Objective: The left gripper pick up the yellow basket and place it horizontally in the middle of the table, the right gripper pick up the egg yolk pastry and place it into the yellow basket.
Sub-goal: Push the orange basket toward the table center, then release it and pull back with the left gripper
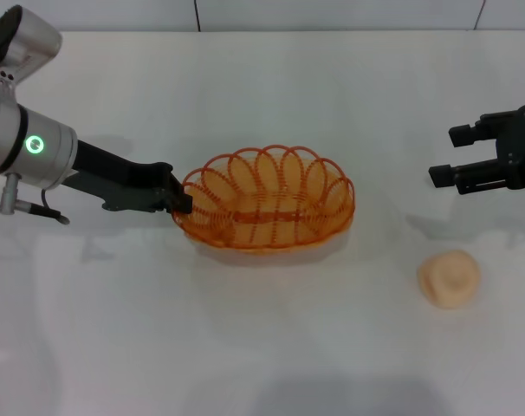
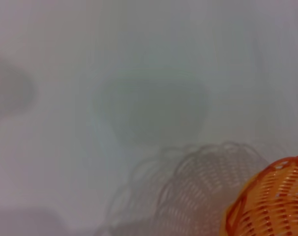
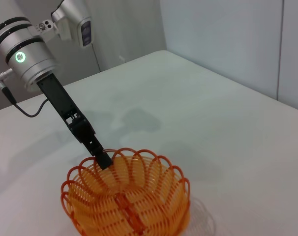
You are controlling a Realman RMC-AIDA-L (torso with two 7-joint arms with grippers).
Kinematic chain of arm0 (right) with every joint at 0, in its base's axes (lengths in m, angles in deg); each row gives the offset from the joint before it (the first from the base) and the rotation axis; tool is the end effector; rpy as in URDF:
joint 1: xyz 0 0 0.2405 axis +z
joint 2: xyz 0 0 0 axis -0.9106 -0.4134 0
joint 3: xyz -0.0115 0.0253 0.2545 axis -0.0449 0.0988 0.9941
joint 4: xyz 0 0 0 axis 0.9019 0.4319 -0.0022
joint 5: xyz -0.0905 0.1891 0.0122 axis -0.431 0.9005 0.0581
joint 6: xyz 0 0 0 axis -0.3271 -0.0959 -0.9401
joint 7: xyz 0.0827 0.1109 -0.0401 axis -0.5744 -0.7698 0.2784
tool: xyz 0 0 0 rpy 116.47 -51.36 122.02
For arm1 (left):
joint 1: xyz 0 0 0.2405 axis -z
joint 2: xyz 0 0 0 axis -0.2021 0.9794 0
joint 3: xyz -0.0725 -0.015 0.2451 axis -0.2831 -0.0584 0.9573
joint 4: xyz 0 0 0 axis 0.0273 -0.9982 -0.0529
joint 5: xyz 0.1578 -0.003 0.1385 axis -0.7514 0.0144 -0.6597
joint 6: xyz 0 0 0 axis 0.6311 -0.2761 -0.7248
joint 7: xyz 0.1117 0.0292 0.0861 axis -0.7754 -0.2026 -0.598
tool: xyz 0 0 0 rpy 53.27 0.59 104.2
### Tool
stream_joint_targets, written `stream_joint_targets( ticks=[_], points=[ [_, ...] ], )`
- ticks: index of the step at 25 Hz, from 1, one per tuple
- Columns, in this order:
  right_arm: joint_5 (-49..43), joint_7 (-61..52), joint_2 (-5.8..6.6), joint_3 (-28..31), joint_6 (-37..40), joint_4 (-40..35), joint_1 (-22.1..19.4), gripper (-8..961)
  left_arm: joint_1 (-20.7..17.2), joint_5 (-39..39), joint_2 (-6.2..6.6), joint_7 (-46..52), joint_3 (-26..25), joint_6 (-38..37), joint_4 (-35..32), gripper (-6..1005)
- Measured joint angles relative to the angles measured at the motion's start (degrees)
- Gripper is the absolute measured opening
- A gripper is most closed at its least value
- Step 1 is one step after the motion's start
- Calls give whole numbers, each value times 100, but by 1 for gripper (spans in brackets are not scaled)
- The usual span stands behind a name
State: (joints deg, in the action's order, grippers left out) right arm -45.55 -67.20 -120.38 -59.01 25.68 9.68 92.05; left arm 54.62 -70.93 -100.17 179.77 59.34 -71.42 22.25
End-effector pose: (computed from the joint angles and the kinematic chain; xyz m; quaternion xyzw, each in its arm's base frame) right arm 0.2111 0.3494 0.0691 -0.9620 0.2055 0.0985 0.1506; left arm -0.2409 0.3767 -0.0032 -0.7556 -0.6490 -0.0038 0.0887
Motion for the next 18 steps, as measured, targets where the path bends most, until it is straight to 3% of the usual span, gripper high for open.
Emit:
stream_joint_targets(
  ticks=[8, 18],
  points=[
    [2, 8, -20, 0, 6, -25, -13, 750, 100, -99, 63, 23, 141, 130, -38, 79],
    [20, 12, -24, 0, 10, -49, 12, 750, 342, -304, 22, 38, 156, 274, 80, 81]
  ],
)
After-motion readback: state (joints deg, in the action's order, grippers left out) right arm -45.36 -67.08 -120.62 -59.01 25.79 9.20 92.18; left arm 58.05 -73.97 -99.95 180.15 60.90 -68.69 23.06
